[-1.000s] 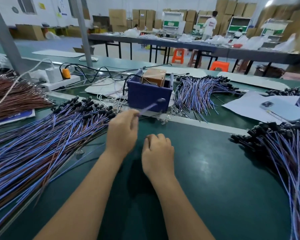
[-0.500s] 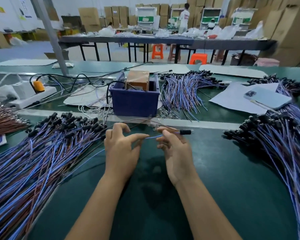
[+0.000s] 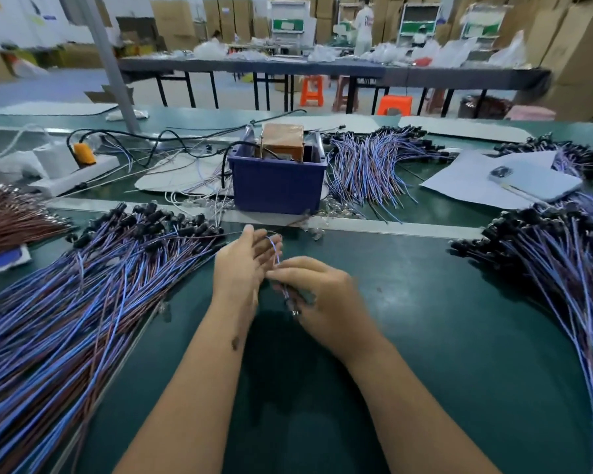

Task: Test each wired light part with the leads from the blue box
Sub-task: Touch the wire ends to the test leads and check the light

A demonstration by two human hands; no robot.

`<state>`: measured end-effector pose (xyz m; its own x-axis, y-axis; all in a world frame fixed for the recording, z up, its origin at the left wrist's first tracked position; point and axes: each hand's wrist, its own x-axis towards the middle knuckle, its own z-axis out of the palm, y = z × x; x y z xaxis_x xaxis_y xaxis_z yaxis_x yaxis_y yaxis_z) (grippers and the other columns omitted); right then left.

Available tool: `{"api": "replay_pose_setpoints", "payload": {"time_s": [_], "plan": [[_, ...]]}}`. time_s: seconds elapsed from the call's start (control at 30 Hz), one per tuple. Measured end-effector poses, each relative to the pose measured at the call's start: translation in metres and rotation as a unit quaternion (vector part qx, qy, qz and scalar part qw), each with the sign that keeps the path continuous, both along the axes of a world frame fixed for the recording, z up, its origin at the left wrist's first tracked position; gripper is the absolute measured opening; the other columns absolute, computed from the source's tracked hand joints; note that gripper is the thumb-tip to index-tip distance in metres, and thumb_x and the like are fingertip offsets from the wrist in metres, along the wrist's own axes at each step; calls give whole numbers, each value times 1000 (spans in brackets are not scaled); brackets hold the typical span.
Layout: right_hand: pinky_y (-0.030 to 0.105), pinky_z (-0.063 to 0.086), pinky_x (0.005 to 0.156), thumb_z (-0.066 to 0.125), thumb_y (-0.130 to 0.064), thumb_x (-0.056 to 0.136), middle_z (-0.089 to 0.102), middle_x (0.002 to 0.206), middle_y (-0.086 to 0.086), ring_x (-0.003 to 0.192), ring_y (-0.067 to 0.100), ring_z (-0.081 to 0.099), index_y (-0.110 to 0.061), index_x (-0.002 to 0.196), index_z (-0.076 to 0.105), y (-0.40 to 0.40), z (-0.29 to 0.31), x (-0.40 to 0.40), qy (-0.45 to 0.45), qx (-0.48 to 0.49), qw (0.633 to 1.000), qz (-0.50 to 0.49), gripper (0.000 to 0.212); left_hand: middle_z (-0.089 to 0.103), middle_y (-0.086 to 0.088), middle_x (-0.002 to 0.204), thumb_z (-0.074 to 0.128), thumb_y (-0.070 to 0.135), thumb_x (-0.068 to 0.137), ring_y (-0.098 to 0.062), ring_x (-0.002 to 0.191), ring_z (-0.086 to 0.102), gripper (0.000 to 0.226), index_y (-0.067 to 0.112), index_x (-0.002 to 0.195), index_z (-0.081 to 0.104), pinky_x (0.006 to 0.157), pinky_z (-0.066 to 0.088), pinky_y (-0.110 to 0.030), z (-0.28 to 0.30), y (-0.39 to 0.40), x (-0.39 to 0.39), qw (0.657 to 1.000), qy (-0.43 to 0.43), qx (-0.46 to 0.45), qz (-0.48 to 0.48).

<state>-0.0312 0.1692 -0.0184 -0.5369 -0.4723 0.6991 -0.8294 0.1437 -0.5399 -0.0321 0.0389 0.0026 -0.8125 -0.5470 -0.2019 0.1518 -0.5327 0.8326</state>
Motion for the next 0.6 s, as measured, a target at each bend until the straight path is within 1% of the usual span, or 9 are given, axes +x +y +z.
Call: {"api": "replay_pose_setpoints", "payload": {"time_s": [0.13,0.23,0.3,0.37,0.4,0.43,0.5,0.53,0.6], "plan": [[33,55,79,70,3,77,72,101,2,91,18,68,-7,93,76,2,-1,2,55,63,996,38,20,66,-14,90,48,9,100,-18,58,70,14,-3,108,51,51,55,-22,-3,-10,1,995,30,96,5],[34,54,78,63,9,76,71,101,2,92,21,67,-9,95,75,-1,-2,5,67,109,990,60,29,62,-10,81,44,11,102,-5,42,55,17,-2,95,52,37,39,-11,-2,-11,1,989,28,141,-29],[29,52,82,57,15,72,69,99,2,91,17,64,-7,96,71,-3,-3,5,12,75,996,40,36,62,-4,67,40,11,103,0,34,39,20,5,87,51,32,27,-9,-1,-10,1,990,34,130,-51],[29,52,79,59,10,80,68,91,1,82,14,63,-10,93,67,-2,-1,0,-78,-17,995,-56,25,57,4,55,38,10,103,1,33,34,21,10,91,54,32,25,-9,2,-5,1,991,39,72,-106],[31,53,76,61,3,86,67,86,1,78,16,63,-13,91,66,-1,1,-5,-141,-69,983,-97,17,54,5,53,38,9,102,0,34,35,21,11,92,56,32,26,-10,3,0,2,989,37,27,-144],[32,54,72,60,-5,91,67,82,1,73,19,62,-16,88,64,1,4,-11,-224,-118,962,-102,13,54,5,51,39,7,101,-2,34,38,21,12,92,57,33,28,-11,3,5,3,983,24,-39,-179],[34,52,63,54,-17,98,64,73,1,63,18,59,-16,82,63,4,6,-18,-373,-184,908,-57,19,55,3,49,42,2,98,-7,35,43,23,11,86,59,36,35,-15,-1,19,6,951,-18,-223,-214],[33,50,58,53,-20,99,62,68,1,59,16,56,-13,80,64,5,6,-20,-400,-187,896,-45,22,56,2,49,42,0,96,-9,36,46,24,10,83,60,38,38,-18,-4,24,7,924,-35,-313,-218],[26,48,59,57,-20,96,63,65,-5,60,13,56,-14,81,68,4,2,-23,-367,-130,917,-88,19,58,-1,54,44,1,92,-9,41,51,24,8,81,63,43,42,-22,-10,31,9,870,-38,-441,-217]]}}
